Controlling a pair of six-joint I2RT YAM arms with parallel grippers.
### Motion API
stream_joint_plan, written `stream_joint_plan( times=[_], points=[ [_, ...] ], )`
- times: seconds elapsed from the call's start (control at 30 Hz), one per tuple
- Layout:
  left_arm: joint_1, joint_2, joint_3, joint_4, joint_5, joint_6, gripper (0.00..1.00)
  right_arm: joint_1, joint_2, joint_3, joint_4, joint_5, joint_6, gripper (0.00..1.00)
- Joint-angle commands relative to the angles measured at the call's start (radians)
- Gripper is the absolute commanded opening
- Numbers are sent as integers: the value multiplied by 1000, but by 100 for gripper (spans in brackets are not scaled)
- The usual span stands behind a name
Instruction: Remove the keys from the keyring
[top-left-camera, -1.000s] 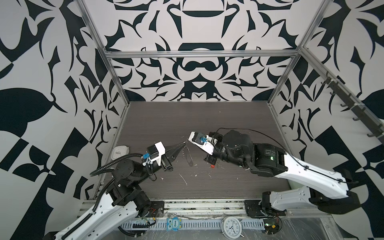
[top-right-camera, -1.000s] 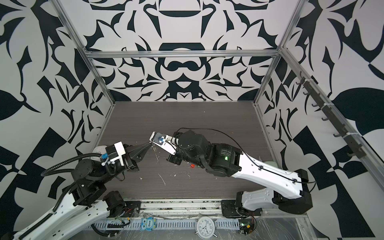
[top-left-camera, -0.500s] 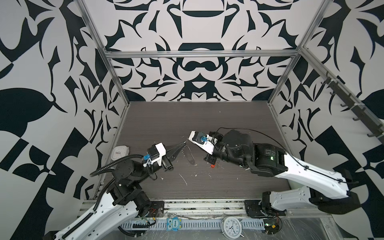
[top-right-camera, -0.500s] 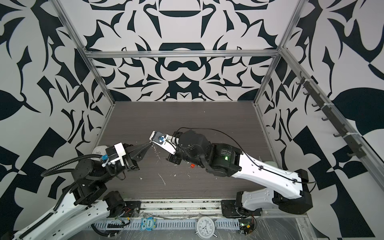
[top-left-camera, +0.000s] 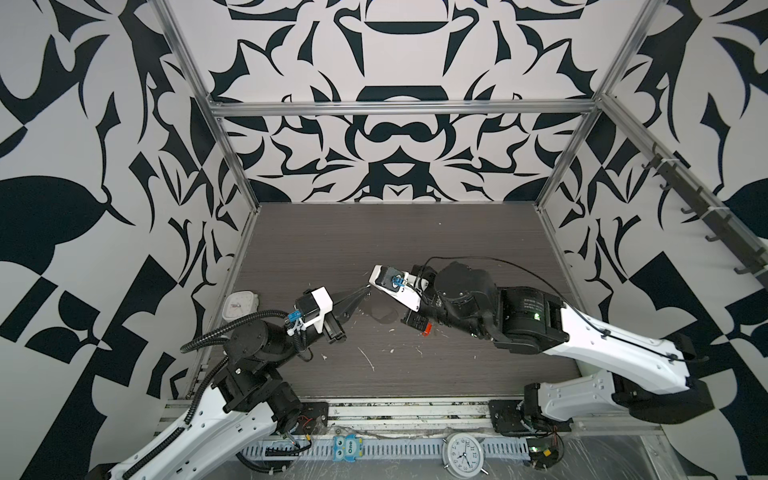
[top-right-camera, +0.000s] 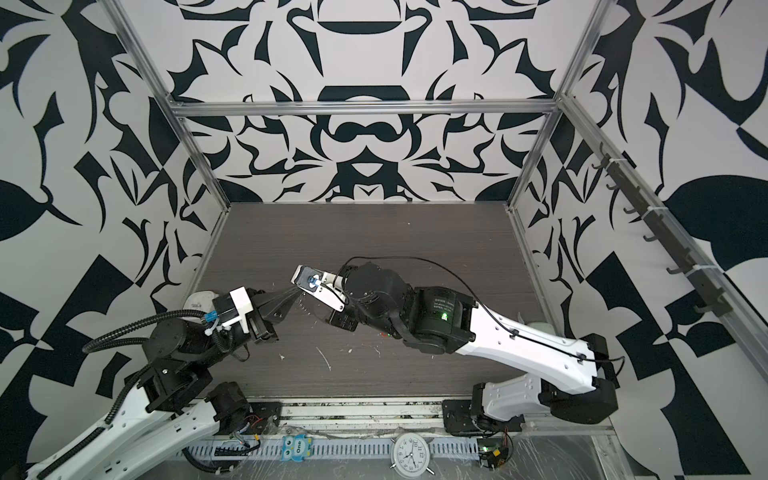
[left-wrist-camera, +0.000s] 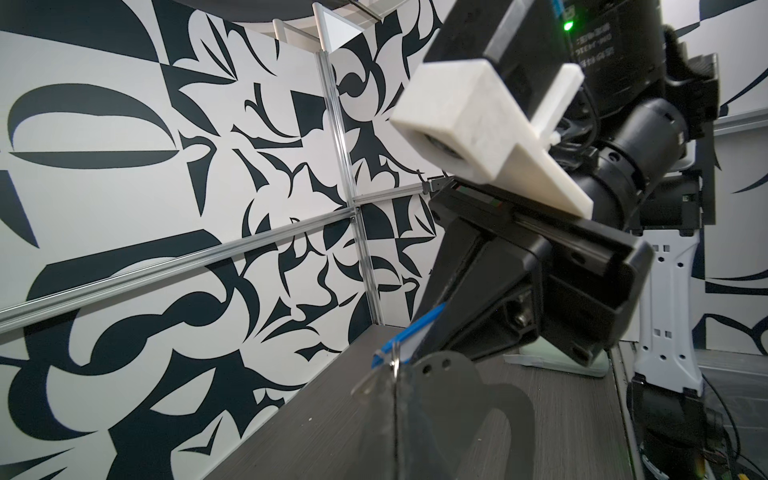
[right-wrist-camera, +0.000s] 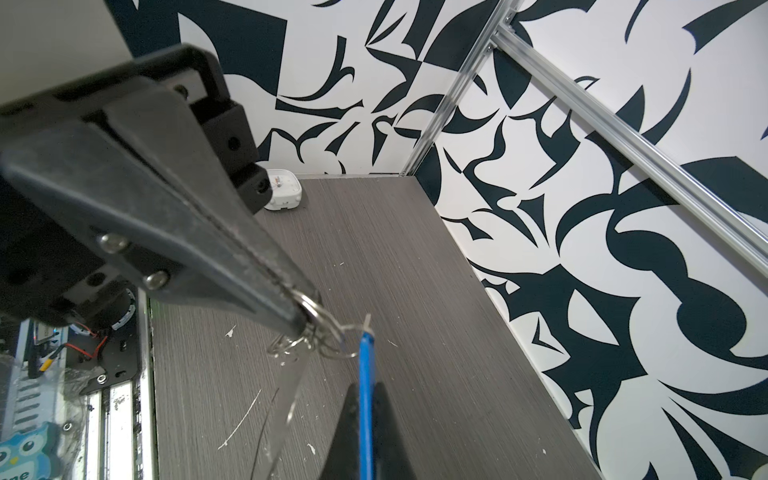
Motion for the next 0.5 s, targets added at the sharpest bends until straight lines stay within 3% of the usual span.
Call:
stream_joint_plan(
  times=[0.0,0.47],
  points=[
    [-1,-17,27,25,-18,16,0,6,-14,38,13,33,13,0],
    [-1,-28,31,24,-25,24,0,6,-39,18,24,97,15,0]
  ],
)
